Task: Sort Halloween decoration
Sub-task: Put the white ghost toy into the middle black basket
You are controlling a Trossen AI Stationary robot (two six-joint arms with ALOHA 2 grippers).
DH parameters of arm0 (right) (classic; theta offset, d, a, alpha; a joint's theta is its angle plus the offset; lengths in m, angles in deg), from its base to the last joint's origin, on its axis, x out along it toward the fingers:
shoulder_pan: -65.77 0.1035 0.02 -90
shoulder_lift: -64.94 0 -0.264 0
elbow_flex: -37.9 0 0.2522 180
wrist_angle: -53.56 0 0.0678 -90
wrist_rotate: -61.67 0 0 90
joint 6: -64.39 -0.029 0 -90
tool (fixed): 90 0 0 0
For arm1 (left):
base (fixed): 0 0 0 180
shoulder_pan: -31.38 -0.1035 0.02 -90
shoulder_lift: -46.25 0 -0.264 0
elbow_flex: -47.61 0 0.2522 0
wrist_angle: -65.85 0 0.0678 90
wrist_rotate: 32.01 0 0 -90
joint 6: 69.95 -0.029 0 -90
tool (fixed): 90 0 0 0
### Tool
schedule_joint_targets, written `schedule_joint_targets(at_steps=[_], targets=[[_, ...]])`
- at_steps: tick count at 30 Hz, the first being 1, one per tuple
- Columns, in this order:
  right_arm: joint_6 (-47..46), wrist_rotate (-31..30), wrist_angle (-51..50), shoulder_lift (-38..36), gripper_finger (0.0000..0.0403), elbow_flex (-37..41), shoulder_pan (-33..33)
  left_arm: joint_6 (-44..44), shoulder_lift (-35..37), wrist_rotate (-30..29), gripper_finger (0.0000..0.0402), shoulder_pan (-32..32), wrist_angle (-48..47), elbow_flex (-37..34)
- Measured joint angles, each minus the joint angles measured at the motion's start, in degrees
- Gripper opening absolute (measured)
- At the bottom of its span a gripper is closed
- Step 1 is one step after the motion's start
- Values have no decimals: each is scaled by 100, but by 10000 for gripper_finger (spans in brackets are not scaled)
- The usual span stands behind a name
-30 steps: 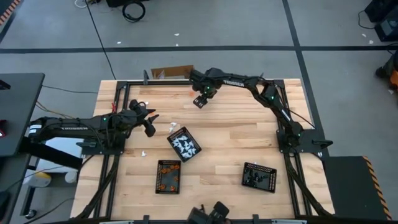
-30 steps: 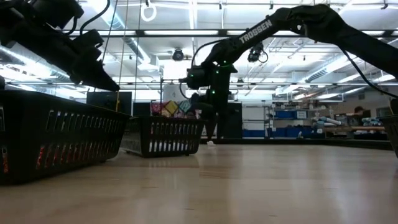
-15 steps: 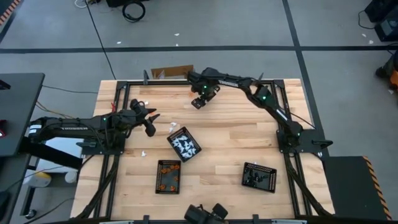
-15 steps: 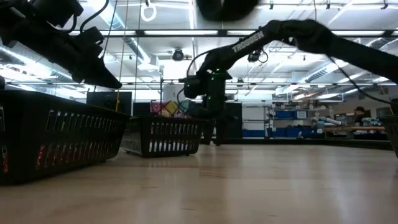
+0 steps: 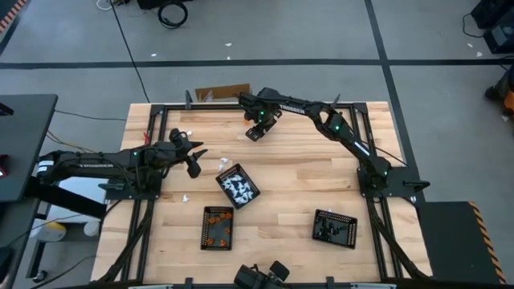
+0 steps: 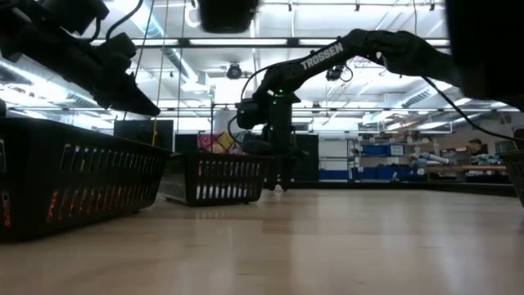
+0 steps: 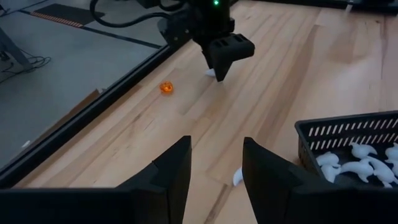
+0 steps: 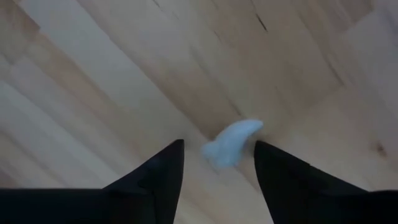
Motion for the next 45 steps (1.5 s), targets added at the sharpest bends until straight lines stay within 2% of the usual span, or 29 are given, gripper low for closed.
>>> schedule_joint_targets(at_steps=[8,20,24,29,35,40,45], targets=[[321,-280,119,4,151,2,100,1,0,-1,146,0,-18,0],[472,-435,-119,15,121,-52,122,1,0,0,146,0,-28,0],[472,-404,-421,45,107,-310,160,1,0,-1,146,0,-31,0],[470,-254,-519,-324,88,-315,315,1,-2,-1,146,0,-37,0],[394,-184,-748,-916,73,-315,706,3,-2,-1,146,0,-69,0],[236,508,-583,-1324,71,-317,1284,1,-2,-1,146,0,-79,0],[123,864,-172,-1340,71,-300,2059,3,-2,-1,146,0,-76,0]])
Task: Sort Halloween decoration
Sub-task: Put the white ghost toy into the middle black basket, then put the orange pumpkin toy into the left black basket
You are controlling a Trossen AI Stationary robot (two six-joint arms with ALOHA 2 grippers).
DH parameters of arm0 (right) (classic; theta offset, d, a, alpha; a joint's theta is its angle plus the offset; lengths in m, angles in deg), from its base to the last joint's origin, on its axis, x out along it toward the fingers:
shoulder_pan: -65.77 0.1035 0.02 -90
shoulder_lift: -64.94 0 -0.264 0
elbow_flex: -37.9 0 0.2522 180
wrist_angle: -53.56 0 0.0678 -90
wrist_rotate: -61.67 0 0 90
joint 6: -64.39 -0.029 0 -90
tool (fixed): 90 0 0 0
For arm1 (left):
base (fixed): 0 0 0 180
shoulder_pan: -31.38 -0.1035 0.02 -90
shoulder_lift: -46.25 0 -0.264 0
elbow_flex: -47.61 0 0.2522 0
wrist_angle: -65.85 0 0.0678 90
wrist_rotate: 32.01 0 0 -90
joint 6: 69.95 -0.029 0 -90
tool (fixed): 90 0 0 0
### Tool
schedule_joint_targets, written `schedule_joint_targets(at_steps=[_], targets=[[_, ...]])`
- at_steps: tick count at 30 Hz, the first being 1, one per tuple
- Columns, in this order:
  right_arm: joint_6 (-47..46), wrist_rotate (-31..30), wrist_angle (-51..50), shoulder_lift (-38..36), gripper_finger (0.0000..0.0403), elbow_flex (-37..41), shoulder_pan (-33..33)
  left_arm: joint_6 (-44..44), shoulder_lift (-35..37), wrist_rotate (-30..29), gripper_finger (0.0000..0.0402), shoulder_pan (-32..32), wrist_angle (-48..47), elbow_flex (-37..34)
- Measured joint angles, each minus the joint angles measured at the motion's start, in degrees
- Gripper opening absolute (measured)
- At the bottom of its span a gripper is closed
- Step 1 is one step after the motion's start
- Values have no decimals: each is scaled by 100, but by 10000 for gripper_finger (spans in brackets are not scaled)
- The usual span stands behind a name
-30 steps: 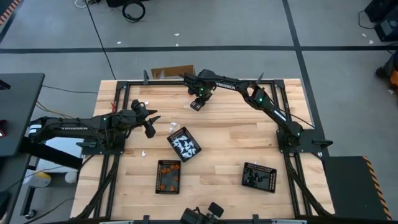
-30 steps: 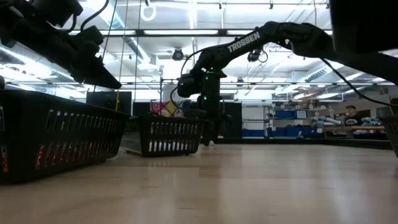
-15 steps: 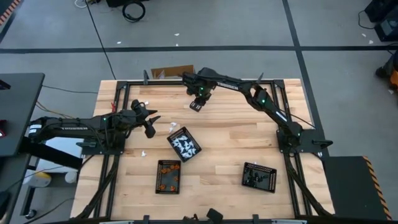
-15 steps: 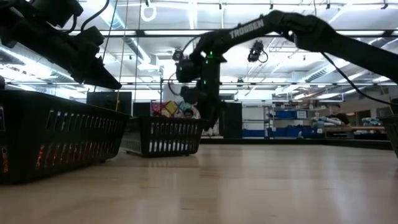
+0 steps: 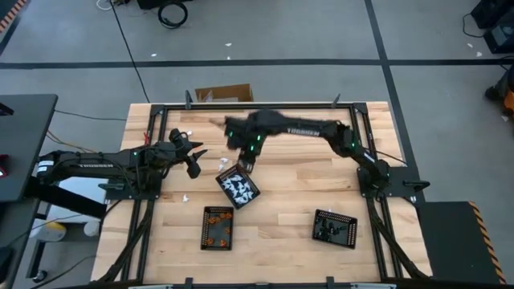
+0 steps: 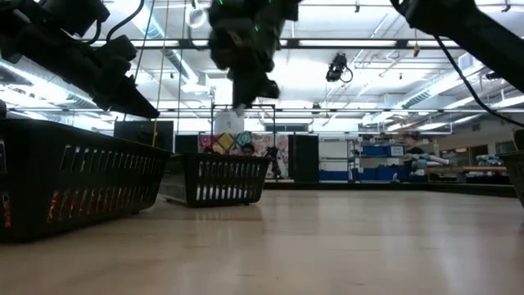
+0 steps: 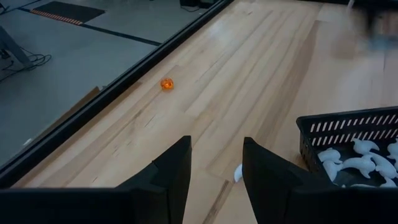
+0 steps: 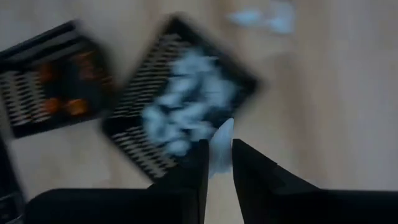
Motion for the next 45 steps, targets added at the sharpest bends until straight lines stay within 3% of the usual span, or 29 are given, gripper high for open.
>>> schedule_joint_targets(at_steps=[7,17,26,33,40,45], targets=[[137,-84,629,61,76,306,714,194,4,203,146,-2,-20,0],[163,119,879,55,136,298,672,374,0,1262,146,0,-289,-2],[542,-739,737,-115,166,289,49,491,-2,1055,146,0,-346,-2],[454,-813,1290,42,164,488,-862,579,-2,945,146,-2,-333,-2],[1090,-1132,1927,-234,160,1323,-882,575,0,944,146,-2,-445,-4],[1071,-1253,3919,-1166,145,3332,-916,629,-2,942,146,-2,-796,-4]])
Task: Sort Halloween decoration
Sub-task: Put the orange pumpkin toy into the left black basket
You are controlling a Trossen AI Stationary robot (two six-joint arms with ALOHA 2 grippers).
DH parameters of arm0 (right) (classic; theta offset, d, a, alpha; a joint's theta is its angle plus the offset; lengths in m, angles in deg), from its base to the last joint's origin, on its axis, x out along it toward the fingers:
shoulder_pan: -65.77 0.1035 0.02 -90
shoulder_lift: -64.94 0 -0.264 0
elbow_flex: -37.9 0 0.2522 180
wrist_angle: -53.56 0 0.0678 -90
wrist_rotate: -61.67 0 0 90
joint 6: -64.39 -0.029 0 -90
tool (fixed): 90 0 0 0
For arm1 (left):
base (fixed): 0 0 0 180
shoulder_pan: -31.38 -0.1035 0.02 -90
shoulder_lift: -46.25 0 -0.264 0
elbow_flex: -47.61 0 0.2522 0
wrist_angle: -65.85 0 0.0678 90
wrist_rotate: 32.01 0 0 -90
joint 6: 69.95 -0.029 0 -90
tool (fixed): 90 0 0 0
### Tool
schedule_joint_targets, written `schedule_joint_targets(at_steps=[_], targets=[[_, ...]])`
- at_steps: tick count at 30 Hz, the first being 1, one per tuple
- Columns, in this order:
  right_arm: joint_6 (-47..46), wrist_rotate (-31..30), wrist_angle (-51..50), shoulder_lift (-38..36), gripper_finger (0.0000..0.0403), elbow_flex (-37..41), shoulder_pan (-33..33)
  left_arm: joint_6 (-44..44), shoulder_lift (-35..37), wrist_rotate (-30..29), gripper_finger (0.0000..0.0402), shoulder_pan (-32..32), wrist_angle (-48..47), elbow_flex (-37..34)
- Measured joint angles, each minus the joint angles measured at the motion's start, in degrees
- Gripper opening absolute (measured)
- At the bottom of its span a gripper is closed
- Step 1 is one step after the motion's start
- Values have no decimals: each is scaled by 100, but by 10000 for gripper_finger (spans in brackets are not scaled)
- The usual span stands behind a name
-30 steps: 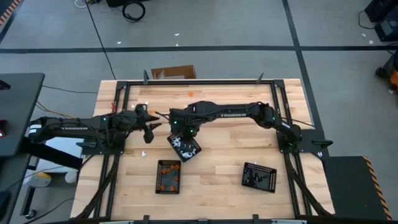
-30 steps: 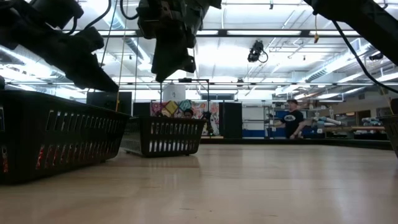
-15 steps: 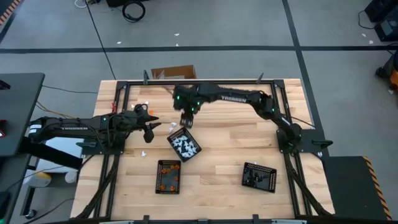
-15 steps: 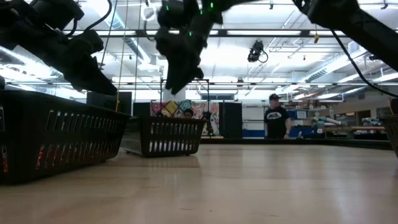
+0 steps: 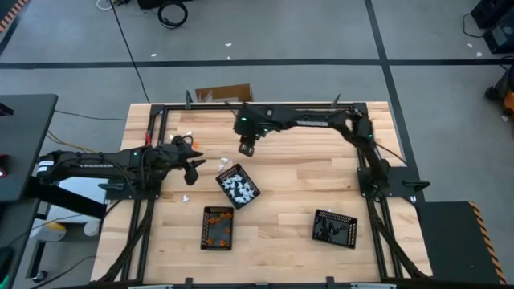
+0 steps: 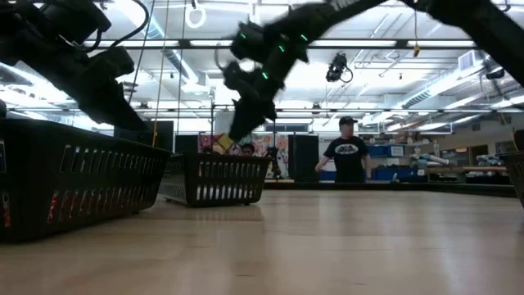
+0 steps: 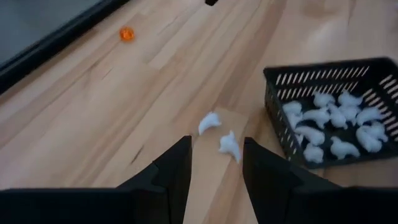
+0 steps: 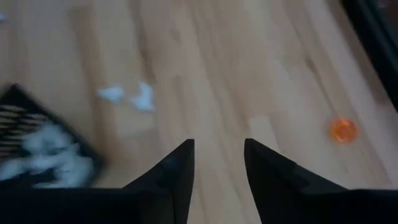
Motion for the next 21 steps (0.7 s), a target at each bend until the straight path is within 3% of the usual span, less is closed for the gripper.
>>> schedule_joint_targets(at_steps=[4,9,15,21], targets=[[-431,53,1616,-804,138,1864,-133,278,-16,-382,146,-2,-198,0],[-634,76,2984,-1799,139,3203,-65,552,-586,-933,146,-321,-189,35],[-513,76,3796,-2670,137,3615,61,446,-2067,-874,146,-1229,-186,456],[-377,82,3898,-2929,138,3620,222,302,-3158,-845,147,-1933,-218,937]])
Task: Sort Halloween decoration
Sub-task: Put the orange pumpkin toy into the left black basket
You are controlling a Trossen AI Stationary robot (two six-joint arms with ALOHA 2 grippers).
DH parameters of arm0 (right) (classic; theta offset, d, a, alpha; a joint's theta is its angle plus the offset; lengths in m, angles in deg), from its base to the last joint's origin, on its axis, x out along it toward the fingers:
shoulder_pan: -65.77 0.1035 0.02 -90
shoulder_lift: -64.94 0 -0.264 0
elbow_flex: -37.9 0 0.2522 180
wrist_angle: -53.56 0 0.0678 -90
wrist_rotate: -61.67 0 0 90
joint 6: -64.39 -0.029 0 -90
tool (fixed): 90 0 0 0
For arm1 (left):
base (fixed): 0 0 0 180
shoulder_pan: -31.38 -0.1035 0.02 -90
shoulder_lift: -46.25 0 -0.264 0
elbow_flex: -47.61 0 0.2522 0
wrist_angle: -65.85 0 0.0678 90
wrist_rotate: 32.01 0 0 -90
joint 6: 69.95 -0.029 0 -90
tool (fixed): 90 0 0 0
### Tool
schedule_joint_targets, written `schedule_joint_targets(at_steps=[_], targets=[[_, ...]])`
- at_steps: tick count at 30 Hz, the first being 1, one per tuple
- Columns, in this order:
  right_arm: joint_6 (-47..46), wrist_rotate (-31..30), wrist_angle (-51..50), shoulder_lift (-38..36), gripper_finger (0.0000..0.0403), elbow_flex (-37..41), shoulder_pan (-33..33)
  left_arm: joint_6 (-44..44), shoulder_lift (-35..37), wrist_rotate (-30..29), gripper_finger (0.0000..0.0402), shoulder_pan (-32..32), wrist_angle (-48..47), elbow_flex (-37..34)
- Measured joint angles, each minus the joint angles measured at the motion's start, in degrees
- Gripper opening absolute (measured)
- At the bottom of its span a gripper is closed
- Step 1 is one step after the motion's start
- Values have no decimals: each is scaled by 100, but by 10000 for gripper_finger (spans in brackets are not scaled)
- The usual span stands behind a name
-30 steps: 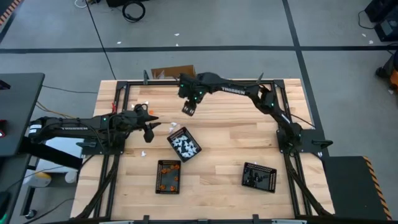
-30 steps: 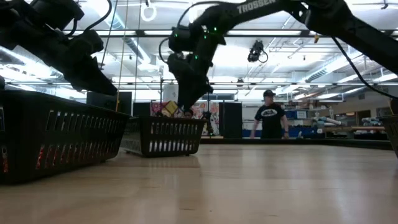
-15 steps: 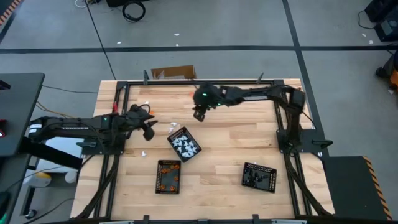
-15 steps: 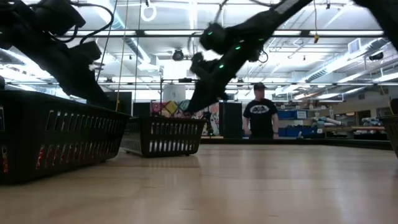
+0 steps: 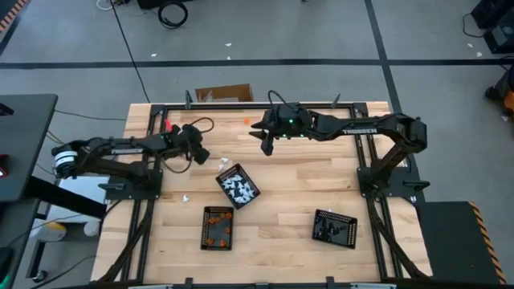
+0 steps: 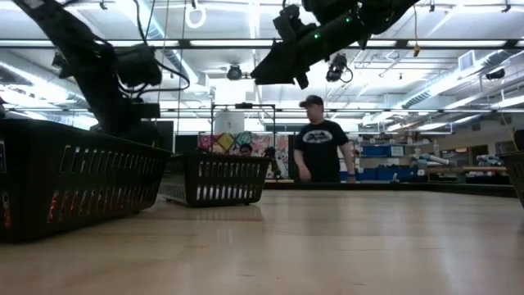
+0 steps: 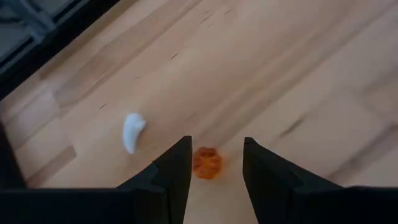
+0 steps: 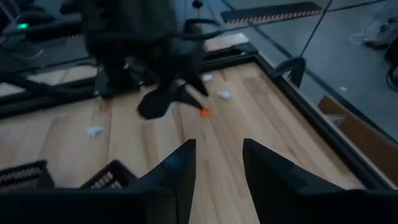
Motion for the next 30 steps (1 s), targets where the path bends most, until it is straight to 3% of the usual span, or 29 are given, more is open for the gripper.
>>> schedule_joint_targets(at_steps=[7,12,16,20,30], targets=[[267,-193,89,17,138,197,297,-15,-641,9,177,-548,-17,99],[263,-270,118,17,136,198,317,-36,-731,-56,202,-864,149,99],[257,-263,160,17,135,197,319,-120,-733,-12,208,-937,157,99],[257,-263,159,17,135,196,317,-105,-733,403,208,-934,142,99],[286,-255,231,17,135,196,319,118,-792,408,208,-935,-43,12]])
